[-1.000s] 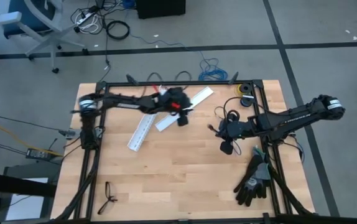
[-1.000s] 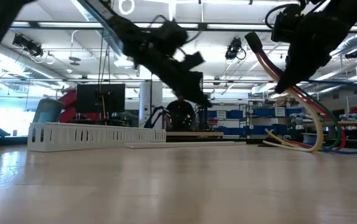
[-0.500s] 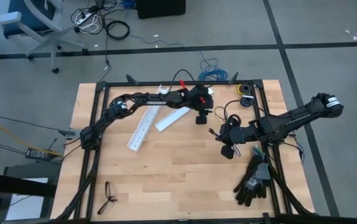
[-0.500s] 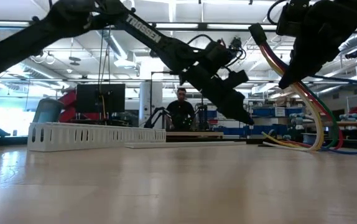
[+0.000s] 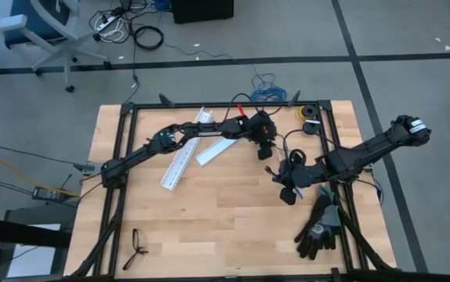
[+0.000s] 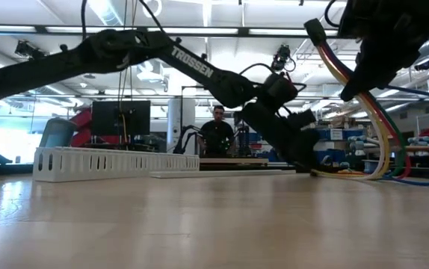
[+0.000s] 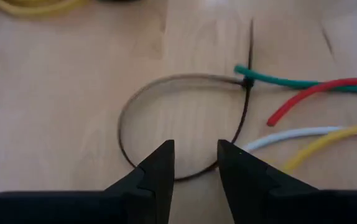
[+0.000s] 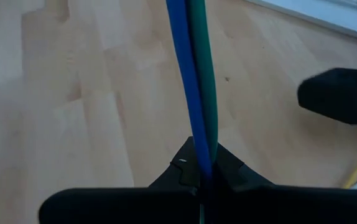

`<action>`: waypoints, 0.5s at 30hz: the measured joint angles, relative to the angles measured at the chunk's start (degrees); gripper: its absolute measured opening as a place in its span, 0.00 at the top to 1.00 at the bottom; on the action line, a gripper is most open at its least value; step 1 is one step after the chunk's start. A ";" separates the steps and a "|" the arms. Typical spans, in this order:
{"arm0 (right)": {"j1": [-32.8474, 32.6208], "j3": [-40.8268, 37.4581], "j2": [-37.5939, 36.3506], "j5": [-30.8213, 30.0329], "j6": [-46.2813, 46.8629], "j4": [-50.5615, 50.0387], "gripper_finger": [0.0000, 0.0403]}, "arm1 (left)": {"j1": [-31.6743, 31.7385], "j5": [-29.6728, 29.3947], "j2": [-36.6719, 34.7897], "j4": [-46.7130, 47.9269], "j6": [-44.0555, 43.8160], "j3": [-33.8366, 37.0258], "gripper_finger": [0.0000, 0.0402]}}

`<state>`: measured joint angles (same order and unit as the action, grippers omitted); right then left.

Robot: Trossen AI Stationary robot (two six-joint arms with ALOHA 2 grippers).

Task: Ziptie cables
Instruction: Wrap the cable wires with the black zip tie

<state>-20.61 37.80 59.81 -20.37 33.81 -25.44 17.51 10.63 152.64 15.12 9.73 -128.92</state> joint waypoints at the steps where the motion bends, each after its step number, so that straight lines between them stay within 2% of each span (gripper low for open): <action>1: -0.37 0.00 0.00 -0.33 0.31 0.01 1.00 | -0.02 -0.14 0.95 0.81 -0.86 -1.76 0.68; 4: -1.16 0.00 0.00 -1.14 0.63 0.11 1.00 | -0.01 -0.31 2.72 5.91 -2.09 -5.88 0.70; 8: -1.54 0.00 0.00 -1.74 0.82 0.07 1.00 | -0.03 -0.87 2.49 11.85 -1.65 -6.55 0.76; 15: -1.56 0.00 -0.02 -2.04 0.68 -0.36 1.00 | -0.01 -2.11 -2.41 35.94 -2.68 -6.35 0.94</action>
<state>-22.17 37.80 59.79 -22.41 34.49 -25.80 17.50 8.52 150.22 51.06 7.05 -135.27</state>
